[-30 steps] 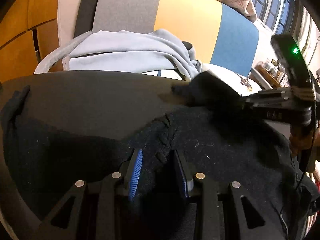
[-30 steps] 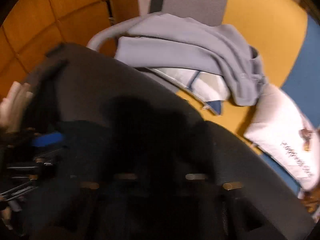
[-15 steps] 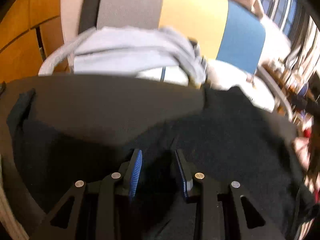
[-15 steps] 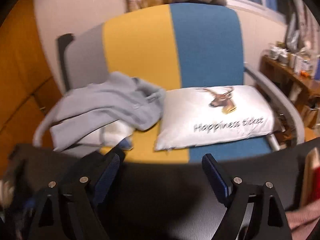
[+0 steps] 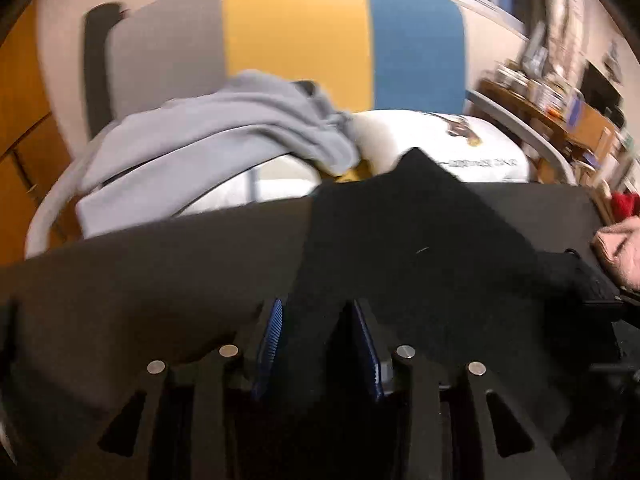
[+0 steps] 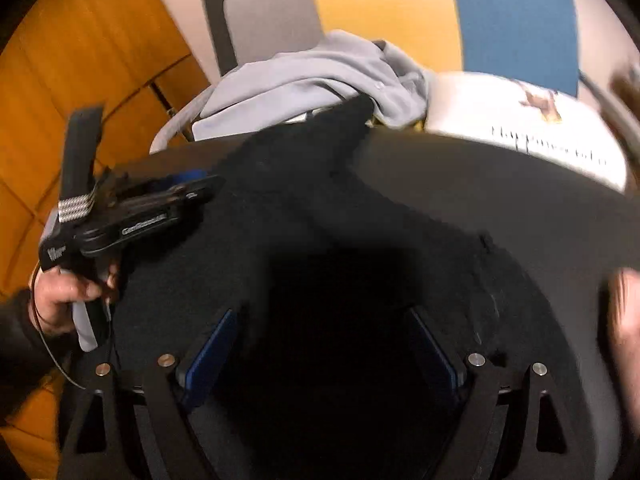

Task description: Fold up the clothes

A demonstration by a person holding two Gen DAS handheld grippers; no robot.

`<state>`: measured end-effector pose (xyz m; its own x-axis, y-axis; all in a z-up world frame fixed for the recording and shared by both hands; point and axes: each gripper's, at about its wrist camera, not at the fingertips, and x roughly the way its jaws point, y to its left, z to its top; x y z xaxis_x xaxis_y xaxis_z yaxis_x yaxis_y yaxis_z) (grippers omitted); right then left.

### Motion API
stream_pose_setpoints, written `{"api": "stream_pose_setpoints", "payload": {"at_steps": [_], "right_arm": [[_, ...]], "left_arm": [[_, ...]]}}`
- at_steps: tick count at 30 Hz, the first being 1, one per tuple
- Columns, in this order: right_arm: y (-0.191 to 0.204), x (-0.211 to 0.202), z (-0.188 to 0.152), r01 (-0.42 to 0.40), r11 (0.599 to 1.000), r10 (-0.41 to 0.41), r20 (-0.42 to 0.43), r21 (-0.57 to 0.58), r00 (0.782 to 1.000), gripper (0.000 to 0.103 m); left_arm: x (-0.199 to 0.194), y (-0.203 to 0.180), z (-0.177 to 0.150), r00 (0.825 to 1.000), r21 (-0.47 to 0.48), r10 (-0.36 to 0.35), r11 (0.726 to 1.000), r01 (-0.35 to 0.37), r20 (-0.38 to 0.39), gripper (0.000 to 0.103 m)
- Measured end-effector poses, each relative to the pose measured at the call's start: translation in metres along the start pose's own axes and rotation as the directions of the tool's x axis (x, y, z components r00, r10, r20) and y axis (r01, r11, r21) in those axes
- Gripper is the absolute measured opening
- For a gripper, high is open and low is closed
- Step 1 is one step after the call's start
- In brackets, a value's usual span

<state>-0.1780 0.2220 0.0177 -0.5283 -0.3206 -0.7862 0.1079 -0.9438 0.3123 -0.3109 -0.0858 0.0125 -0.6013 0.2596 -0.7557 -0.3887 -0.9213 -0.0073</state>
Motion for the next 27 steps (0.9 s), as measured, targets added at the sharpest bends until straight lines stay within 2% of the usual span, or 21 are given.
{"api": "stream_pose_setpoints", "payload": {"at_steps": [1,3,4,6,8,10,12,14,16,18,21,22,23,24,25,27], "right_arm": [[-0.002,-0.004,-0.003,-0.018,1.0,0.018,-0.005,-0.004,1.0,0.087],[-0.002,-0.012,-0.006,-0.039,0.999,0.039,-0.006,-0.003,0.999,0.085],[-0.003,-0.017,-0.004,-0.045,0.999,0.045,0.013,0.006,0.999,0.08],[-0.005,-0.02,0.011,-0.036,0.999,0.036,0.07,0.006,0.997,0.068],[-0.003,-0.024,0.029,-0.004,1.0,0.004,0.12,0.005,0.993,0.043],[0.002,-0.02,0.048,0.031,0.999,-0.033,0.132,0.016,0.991,0.034],[0.001,-0.001,0.065,0.035,0.999,-0.036,0.085,0.019,0.996,0.034],[0.0,0.017,0.082,0.038,0.999,-0.038,0.038,0.015,0.999,0.034],[0.007,0.034,0.099,0.033,0.999,-0.033,-0.007,-0.037,0.999,0.034],[0.014,0.045,0.106,0.01,0.996,-0.014,-0.051,-0.088,0.999,0.035],[0.029,0.059,0.109,0.024,0.981,-0.044,-0.102,-0.194,0.994,0.042],[0.034,0.064,0.111,0.03,0.973,-0.057,-0.112,-0.23,0.992,0.051],[0.04,0.067,0.112,0.033,0.965,-0.062,-0.107,-0.259,0.992,0.057],[0.045,0.07,0.112,0.053,0.956,-0.085,-0.101,-0.287,0.991,0.057],[0.05,0.073,0.113,0.075,0.947,-0.109,-0.092,-0.311,0.99,0.053],[0.056,0.069,0.11,0.131,0.934,-0.158,-0.055,-0.331,0.986,0.025]], "left_arm": [[0.004,0.002,-0.004,1.0,0.004,0.015,1.0,-0.014,-0.011,0.04],[0.002,0.023,-0.007,0.998,-0.057,0.049,0.997,-0.051,-0.03,0.04],[-0.001,0.031,-0.006,0.998,-0.093,0.048,0.994,-0.051,-0.032,0.04],[-0.01,0.042,-0.003,1.0,-0.148,0.028,0.988,-0.03,-0.014,0.038],[-0.016,0.042,0.01,1.0,-0.165,0.0,0.986,0.005,0.029,0.039],[-0.011,0.036,0.032,0.999,-0.149,-0.011,0.989,0.017,0.042,0.044],[0.004,0.03,0.049,1.0,-0.127,-0.012,0.992,0.012,0.001,0.048],[0.022,0.026,0.057,0.998,-0.125,-0.023,0.992,0.015,-0.059,0.056],[0.04,0.022,0.065,0.992,-0.123,-0.034,0.992,0.019,-0.119,0.056],[0.058,0.018,0.074,0.983,-0.121,-0.044,0.992,0.023,-0.178,0.062],[0.064,0.014,0.078,0.978,-0.102,-0.066,0.994,0.047,-0.198,0.066],[0.065,0.012,0.079,0.977,-0.087,-0.077,0.994,0.061,-0.2,0.064],[0.061,0.013,0.08,0.978,-0.1,-0.107,0.991,0.09,-0.179,0.051],[0.058,0.014,0.081,0.978,-0.117,-0.139,0.986,0.122,-0.152,0.036],[0.054,0.016,0.081,0.977,-0.133,-0.171,0.979,0.154,-0.125,0.005],[0.046,0.019,0.083,0.97,-0.163,-0.232,0.962,0.219,-0.07,0.004]]}}
